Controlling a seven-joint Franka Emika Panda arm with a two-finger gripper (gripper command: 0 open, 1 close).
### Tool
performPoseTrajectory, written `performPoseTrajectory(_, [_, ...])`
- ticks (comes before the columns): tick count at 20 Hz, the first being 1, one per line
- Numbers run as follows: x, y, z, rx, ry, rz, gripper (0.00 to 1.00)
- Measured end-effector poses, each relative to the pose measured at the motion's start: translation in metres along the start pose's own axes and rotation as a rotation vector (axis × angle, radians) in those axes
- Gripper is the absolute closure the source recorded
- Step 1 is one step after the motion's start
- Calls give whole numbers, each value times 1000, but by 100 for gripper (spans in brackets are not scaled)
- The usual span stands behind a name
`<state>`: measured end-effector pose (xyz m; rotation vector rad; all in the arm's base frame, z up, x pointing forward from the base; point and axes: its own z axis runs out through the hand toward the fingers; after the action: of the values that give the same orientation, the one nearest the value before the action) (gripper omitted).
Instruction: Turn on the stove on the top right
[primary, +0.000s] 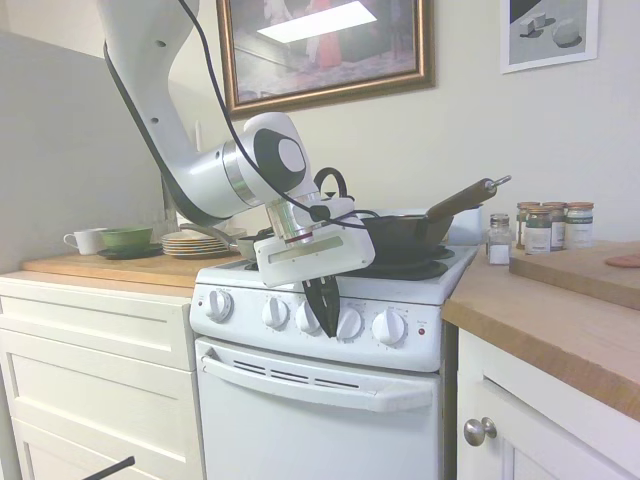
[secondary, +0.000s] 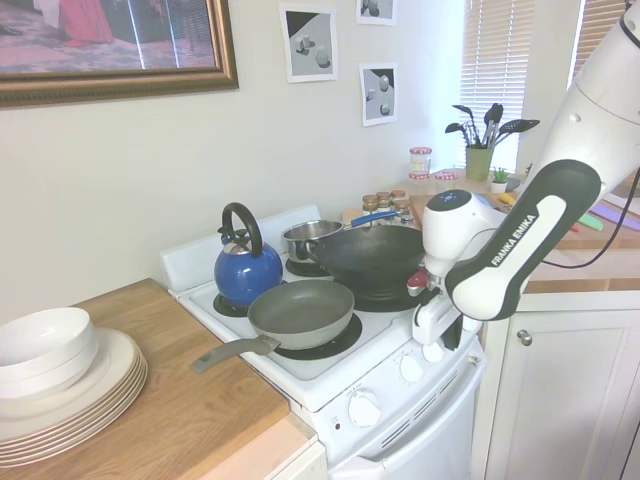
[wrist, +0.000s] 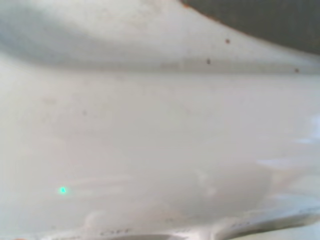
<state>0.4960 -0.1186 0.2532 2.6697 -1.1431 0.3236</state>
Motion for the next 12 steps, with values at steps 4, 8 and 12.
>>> performPoseTrajectory(4, [-4,-1,1,-11,26,-3,100])
performPoseTrajectory(8, [-8,-1,3,-6,32,-4,100])
performPoseTrajectory(12, [-8,0,-1,23,-1,-34,100])
